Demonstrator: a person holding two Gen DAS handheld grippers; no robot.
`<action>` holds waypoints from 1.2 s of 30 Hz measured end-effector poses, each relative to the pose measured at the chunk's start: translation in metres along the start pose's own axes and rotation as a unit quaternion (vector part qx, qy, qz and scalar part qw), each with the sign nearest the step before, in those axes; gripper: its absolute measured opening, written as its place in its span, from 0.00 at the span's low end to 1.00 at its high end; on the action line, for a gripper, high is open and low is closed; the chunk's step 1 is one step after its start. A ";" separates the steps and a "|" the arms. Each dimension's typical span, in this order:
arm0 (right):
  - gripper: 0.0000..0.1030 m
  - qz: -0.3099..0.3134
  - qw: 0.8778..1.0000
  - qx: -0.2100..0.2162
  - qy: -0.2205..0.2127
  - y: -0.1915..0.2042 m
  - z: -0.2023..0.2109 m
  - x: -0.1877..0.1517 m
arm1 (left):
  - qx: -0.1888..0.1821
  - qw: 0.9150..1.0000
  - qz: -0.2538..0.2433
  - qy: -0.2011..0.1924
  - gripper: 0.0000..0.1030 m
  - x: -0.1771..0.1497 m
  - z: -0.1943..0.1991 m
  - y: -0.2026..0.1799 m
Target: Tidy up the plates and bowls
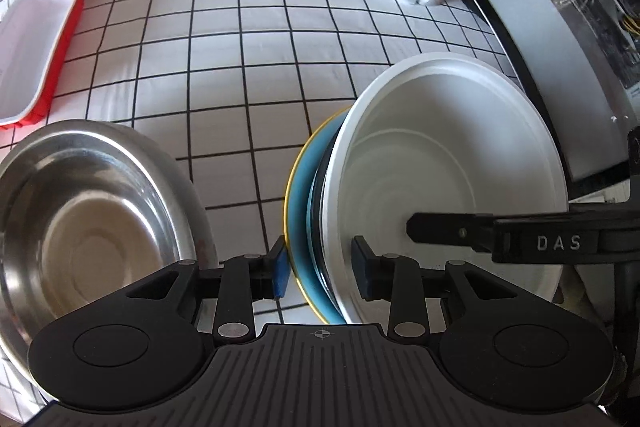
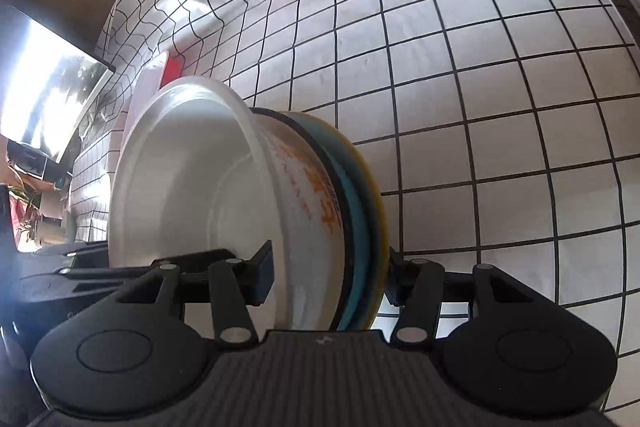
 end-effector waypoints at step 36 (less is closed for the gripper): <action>0.64 0.047 0.983 -0.105 -0.144 -0.011 0.042 -0.005 | -0.019 0.994 0.036 -0.102 0.35 -0.012 0.039 -0.003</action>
Point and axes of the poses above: each gripper's, at about its wrist camera, not at the fingertips, and z roughly against the way its jaws point, y to its left, x to its top, the point moved 8 cm from there along -z, roughly the way its jaws point, and after that the axes turned 12 degrees about y, right-handed, at the moved point
